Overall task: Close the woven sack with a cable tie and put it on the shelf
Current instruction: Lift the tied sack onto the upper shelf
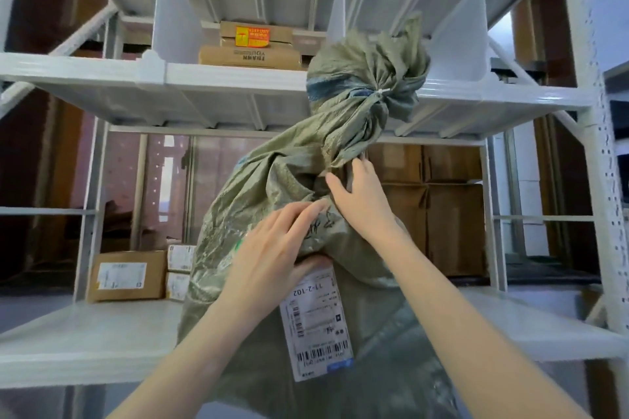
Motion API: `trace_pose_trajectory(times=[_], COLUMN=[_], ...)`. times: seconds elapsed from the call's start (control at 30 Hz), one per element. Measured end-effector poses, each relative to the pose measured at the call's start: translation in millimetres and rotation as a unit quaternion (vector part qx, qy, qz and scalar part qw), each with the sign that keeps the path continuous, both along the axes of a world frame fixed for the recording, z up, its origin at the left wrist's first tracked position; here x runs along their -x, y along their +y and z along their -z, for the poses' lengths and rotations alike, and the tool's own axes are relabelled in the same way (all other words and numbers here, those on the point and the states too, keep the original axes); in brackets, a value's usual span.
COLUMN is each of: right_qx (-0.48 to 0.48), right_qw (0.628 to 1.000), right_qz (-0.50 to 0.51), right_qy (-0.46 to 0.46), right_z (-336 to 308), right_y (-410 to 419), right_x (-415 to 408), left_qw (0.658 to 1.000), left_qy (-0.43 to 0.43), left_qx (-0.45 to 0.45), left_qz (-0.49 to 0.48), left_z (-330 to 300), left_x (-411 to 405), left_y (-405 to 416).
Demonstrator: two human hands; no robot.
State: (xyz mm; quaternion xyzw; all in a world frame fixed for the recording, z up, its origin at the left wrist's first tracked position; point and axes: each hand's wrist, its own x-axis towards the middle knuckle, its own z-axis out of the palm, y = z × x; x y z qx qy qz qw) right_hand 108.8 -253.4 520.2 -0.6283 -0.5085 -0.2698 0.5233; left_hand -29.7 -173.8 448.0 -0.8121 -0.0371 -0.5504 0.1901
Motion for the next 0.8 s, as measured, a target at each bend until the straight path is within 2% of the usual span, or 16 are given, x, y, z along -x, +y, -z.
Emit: trace_pose_trajectory(times=[0.07, 0.13, 0.2, 0.27, 0.37, 0.43, 0.53, 0.63, 0.73, 0.8], right_qx=[-0.078, -0.142, -0.115, -0.007, 0.106, 0.13, 0.172, 0.208, 0.207, 0.185], right_qw=[0.996, 0.975, 0.954, 0.942, 0.927, 0.926, 0.92, 0.916, 0.918, 0.918], right_qz=[0.012, 0.078, 0.14, 0.164, 0.194, 0.199, 0.206, 0.216, 0.226, 0.242], right_qy=[-0.043, -0.149, -0.241, -0.292, -0.303, -0.295, -0.286, -0.267, -0.253, -0.255], right_z=[32.2, 69.3, 105.8, 133.1, 144.2, 138.7, 130.6, 125.1, 120.8, 120.8], right_y=[-18.5, -33.9, -39.7, -36.0, -25.0, -21.1, -19.7, -19.4, -17.4, -14.2], right_x=[13.0, 19.9, 17.4, 10.6, -1.7, -8.9, -20.4, -37.7, -45.6, -42.6], left_qw=[1.0, 1.0, 1.0, 0.999, 0.994, 0.992, 0.992, 0.996, 0.992, 0.984], left_qy=[0.007, 0.004, -0.012, -0.031, -0.078, -0.112, -0.127, -0.071, 0.039, 0.07], left_qx=[0.01, 0.021, 0.029, 0.033, 0.042, 0.037, -0.018, -0.05, -0.046, -0.047], left_qz=[0.002, 0.003, 0.003, -0.022, -0.063, -0.041, -0.008, -0.027, -0.112, -0.159], left_z=[0.4, -0.3, -2.2, -3.8, -3.2, 2.9, 28.0, 66.3, 92.3, 94.9], left_x=[-5.2, -9.1, -12.7, -16.4, -17.8, -11.5, 2.1, 10.7, 7.4, 1.5], left_y=[1.4, 3.0, 4.7, 4.2, 2.6, 2.1, 7.4, 20.3, 38.5, 46.9])
